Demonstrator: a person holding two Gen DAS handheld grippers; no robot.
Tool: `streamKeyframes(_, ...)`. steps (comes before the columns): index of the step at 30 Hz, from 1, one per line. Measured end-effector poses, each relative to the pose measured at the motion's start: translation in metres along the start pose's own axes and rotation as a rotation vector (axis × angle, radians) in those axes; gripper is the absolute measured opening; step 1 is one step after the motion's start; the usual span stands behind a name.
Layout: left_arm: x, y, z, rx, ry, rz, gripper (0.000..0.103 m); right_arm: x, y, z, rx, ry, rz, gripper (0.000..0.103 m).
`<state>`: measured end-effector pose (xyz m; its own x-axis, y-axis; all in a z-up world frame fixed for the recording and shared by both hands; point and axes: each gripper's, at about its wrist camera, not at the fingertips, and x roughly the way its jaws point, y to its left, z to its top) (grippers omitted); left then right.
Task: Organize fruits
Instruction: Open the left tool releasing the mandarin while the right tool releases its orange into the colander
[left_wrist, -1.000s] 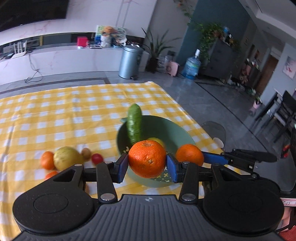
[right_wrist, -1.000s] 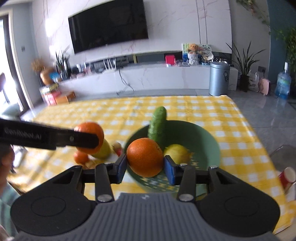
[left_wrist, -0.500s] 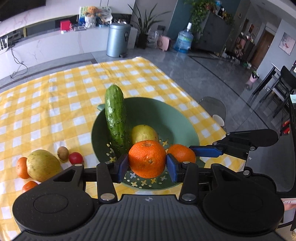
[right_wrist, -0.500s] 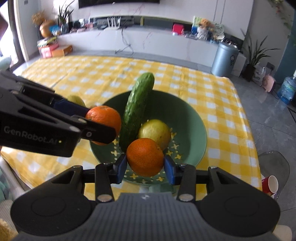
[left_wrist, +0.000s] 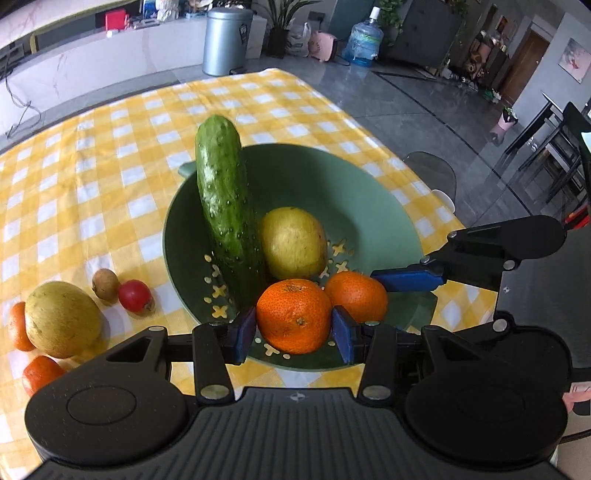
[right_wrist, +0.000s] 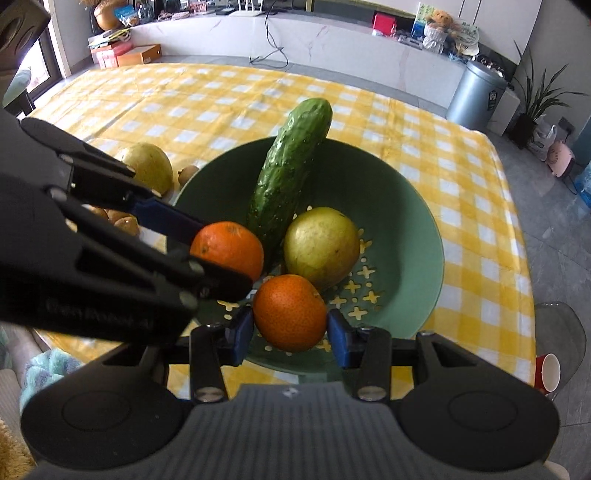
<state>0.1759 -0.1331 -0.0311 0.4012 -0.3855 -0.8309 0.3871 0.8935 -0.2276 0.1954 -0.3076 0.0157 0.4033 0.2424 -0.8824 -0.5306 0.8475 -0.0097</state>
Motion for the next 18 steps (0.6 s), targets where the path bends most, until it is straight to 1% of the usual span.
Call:
streamKeyframes(5,0.0020,0.0024,-0.0010,-0.005,0.004,-0.005,0.050,0.0035,-0.0023,0.0013,0.003,0.018,0.003,0.041)
streamKeyframes(12,0.0029,0.0039,-0.0003,-0.005,0.010,-0.020,0.051,0.0038,-0.0026,0.0011,-0.004,0.015,-0.004,0.041)
streamKeyframes(18,0.0039,0.0013,0.0003,-0.013,0.009,-0.006,0.054,0.0019,-0.0021,0.0006,-0.009,0.012,-0.013,0.042)
